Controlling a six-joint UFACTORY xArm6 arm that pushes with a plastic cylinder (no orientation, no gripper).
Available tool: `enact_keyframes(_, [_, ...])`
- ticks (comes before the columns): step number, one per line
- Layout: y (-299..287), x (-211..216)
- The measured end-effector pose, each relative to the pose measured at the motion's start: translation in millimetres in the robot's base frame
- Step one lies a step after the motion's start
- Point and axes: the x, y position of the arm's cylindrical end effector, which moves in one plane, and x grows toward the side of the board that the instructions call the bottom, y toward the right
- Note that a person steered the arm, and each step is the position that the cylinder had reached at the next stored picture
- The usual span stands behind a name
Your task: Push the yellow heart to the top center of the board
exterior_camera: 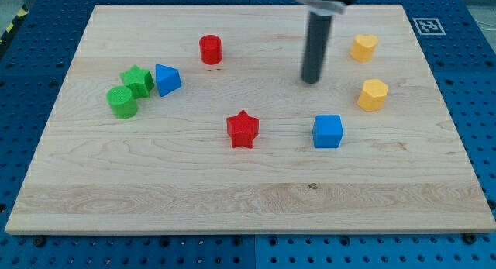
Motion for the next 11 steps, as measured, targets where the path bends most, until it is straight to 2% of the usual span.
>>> enact_keyframes(1, [57.4,-0.1])
enact_keyframes(2, [106.9,-17.5])
enact_keyframes(3, [103.8,-54.8])
enact_keyframes(5, [-5.1,-88.6])
enact_keyframes(6, [18.1,-85.3])
enact_keyframes(7, [35.6,-58.0])
enact_keyframes(8, [10.8,-54.2])
enact_keyframes(10, [-80.3,-78.0])
enact_keyframes(11, [-69.3,-58.2])
